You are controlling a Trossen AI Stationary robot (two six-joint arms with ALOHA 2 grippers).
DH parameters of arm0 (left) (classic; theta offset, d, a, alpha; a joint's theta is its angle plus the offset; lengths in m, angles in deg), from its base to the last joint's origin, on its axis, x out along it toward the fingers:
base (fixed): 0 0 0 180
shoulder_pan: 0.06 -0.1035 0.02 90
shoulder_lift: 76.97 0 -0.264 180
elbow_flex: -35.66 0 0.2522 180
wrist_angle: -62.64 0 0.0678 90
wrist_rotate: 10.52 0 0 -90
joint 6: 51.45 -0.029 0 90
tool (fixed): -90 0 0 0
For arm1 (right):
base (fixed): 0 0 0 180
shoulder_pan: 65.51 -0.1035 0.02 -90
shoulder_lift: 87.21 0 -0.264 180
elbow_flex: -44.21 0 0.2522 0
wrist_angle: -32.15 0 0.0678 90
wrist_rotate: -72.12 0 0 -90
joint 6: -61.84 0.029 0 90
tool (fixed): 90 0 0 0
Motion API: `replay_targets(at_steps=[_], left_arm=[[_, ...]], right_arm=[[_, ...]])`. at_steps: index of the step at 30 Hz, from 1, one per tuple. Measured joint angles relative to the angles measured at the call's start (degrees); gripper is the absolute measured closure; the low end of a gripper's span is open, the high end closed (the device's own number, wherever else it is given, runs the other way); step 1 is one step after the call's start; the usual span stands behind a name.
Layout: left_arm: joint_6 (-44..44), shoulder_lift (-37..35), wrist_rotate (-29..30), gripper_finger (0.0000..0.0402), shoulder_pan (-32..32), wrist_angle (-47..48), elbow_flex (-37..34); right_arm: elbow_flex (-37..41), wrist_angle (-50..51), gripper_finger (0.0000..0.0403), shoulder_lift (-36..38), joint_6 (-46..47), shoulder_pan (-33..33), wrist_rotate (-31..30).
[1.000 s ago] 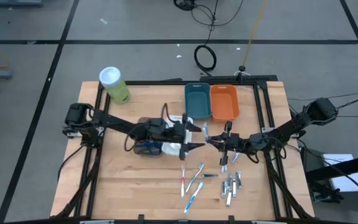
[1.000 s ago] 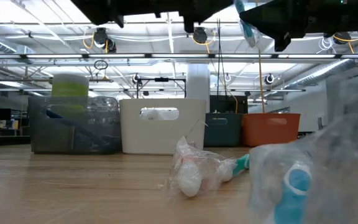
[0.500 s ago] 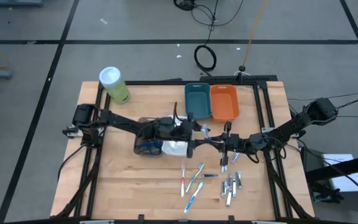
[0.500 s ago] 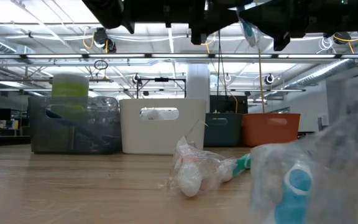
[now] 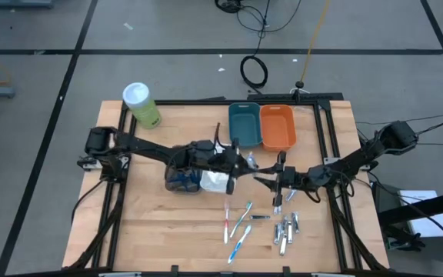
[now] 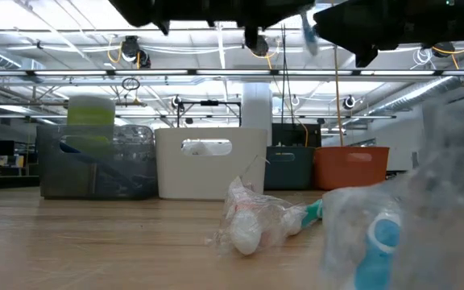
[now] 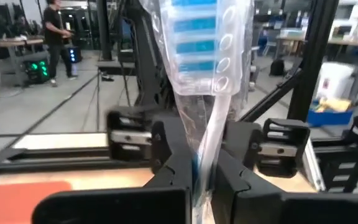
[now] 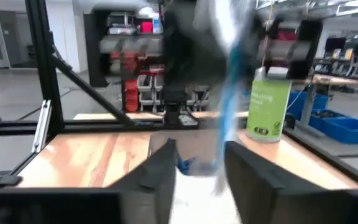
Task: Pick & Place Travel size toiletries
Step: Put the blue toothbrush into the green bin
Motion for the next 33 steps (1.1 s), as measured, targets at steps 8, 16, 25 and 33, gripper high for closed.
replay_targets(at_steps=[8, 16, 25, 33], left_arm=[[-5.15, -9.46, 5.93, 0.0387, -4.91, 11.92, 0.13], [2.99, -8.13, 1.02, 0.0388, -17.30, 12.55, 0.15], [13.49, 4.50, -4.68, 0.0383, -24.53, 4.27, 0.03], [16.49, 7.01, -4.63, 0.0365, -24.96, 4.37, 0.02]], right_arm=[[-0.02, 1.43, 0.0175, 0.10, 2.01, -0.98, 0.08], [0.00, -0.72, 0.0159, 0.63, -0.13, -1.16, -0.02], [0.00, -1.11, 0.0181, 0.68, -1.19, -1.16, -0.05], [0.00, -0.99, 0.0186, 0.68, -1.14, -1.17, -0.05]])
